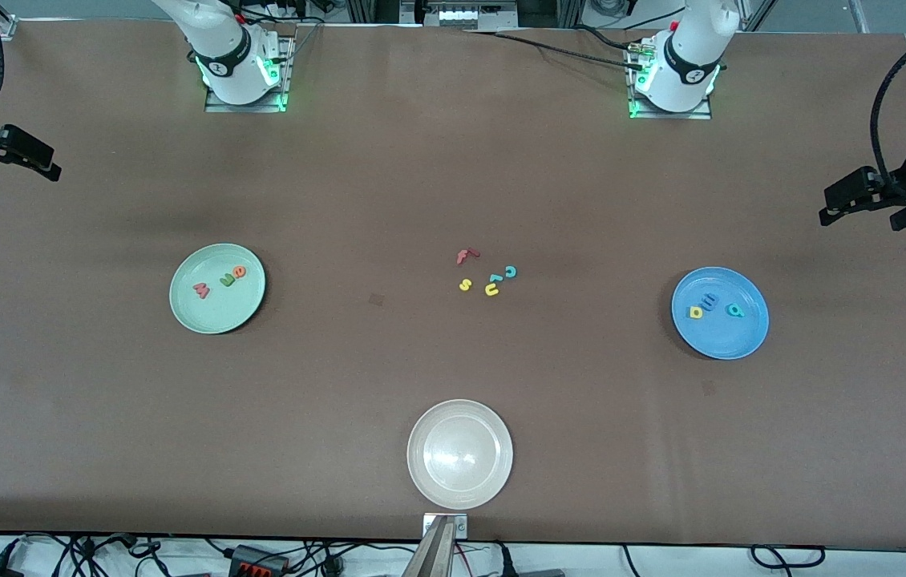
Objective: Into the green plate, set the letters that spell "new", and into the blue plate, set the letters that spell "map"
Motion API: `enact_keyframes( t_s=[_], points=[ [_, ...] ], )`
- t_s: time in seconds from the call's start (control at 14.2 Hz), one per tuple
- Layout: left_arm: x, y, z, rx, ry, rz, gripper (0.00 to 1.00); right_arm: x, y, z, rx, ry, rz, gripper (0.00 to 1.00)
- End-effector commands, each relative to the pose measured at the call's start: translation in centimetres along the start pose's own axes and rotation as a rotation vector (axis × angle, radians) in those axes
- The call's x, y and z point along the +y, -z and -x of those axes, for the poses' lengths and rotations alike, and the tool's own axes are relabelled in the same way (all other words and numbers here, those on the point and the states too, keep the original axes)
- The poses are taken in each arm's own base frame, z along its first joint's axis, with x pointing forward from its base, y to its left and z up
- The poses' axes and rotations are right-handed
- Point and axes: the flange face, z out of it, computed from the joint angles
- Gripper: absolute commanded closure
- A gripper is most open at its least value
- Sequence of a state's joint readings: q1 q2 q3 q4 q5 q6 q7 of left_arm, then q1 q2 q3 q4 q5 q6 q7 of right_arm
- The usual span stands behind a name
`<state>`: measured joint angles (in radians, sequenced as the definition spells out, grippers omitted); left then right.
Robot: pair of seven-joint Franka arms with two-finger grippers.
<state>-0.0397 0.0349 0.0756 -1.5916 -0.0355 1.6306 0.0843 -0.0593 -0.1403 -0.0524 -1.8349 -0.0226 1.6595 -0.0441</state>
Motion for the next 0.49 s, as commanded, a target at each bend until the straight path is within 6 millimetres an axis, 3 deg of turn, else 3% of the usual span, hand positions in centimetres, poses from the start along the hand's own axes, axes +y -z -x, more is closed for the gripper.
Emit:
enact_keyframes(
  t_s=[0.0, 0.42],
  points=[
    [0.07, 0.57, -0.17, -0.007, -0.021, -0.017, 0.00, 0.15, 0.42, 0.39, 0.011, 0.012, 0.014, 0.00],
    [0.07, 0.57, -0.17, -0.007, -0.021, -0.017, 0.00, 0.15, 0.54, 0.52, 0.010, 0.012, 0.014, 0.00]
  ],
)
